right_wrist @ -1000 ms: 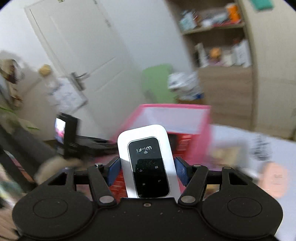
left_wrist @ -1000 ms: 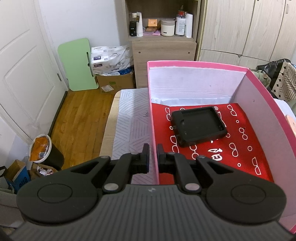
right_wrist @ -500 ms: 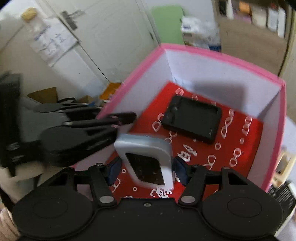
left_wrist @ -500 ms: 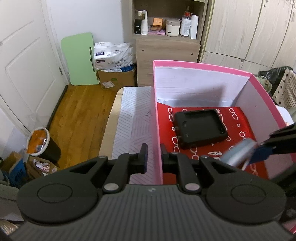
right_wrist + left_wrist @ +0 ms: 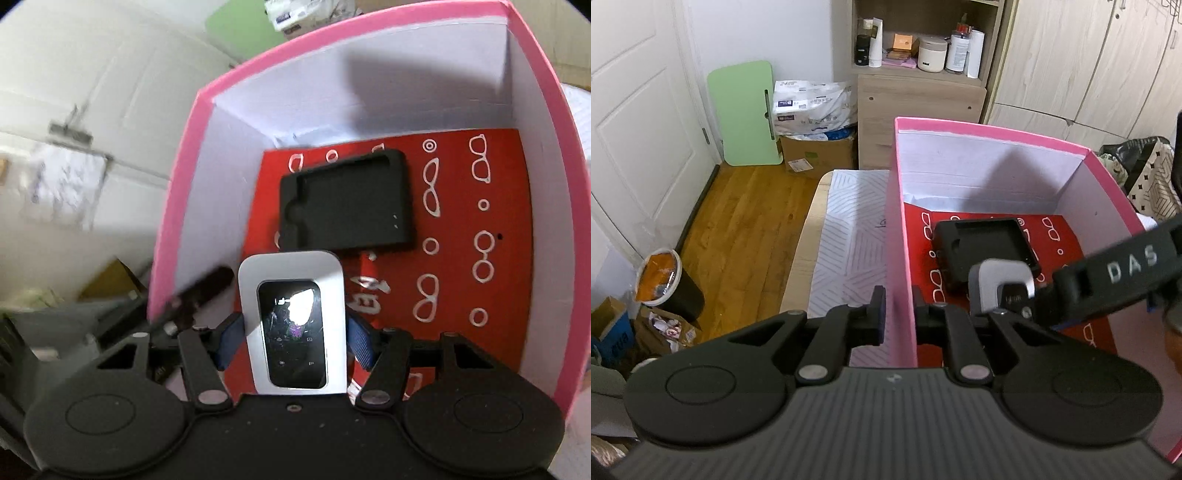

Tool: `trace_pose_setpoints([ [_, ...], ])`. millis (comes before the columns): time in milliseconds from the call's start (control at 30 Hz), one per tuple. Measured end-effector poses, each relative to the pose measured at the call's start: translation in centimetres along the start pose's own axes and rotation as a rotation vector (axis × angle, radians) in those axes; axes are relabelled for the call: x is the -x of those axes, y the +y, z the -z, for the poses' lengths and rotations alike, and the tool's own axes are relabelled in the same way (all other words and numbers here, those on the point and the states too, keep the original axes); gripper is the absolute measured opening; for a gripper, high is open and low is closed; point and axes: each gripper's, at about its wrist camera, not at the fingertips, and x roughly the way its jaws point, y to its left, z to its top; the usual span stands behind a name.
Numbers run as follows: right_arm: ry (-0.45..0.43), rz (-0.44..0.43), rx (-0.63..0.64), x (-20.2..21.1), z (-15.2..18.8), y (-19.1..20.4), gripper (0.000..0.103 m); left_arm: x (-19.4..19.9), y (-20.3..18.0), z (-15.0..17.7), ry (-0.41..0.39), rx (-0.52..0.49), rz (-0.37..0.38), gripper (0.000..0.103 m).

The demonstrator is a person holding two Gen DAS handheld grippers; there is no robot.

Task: Organize rigid objects
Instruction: 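Lower the white router into the pink box beside the black case, release, then return the right tool to the table and grasp the white charger cube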

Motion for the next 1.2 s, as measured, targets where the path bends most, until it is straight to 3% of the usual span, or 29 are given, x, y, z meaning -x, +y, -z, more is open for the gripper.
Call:
trace_pose_setpoints([
  [67,-0.022,0.026,-0.005,0.1,-0.2,0.3,0.065,0.0,-0.1,0.0,0.0,0.004,0.004,0.013],
  [200,0.018,0.033,-0.107,-0.7,-0.9,-0.6,0.066,0.0,-0.2,0.0,0.0,0.008,0.007,0.013],
  [633,0.073,0.043,-0.106,-0.8,0.6,0.5,0.066,0.0,0.3,0.0,-0.003,0.025,0.018,0.014],
  [733,0.064,0.031,-0.176,-1.1,0.3,0.3,0.071,0.0,0.4,0.0,-0.003,0.027,0.014,0.014],
  [767,0.06,0.025,-0.19,-1.3,0.0,0.2,0.071,0.1,0.5,0.0,-0.003,0.028,0.013,0.014],
  [833,0.029,0.015,-0.205,-1.4,-0.6,0.0,0.06,0.1,0.6,0.1,-0.004,0.027,0.011,0.014],
  [900,0.023,-0.012,-0.228,-1.6,-1.2,-0.5,0.059,0.1,0.5,0.1,-0.004,0.019,0.006,0.014],
  [1200,-0.012,-0.056,-0.065,3.6,1.0,0.0,0.067,0.1,0.4,0.1,-0.004,0.014,0.002,0.014],
])
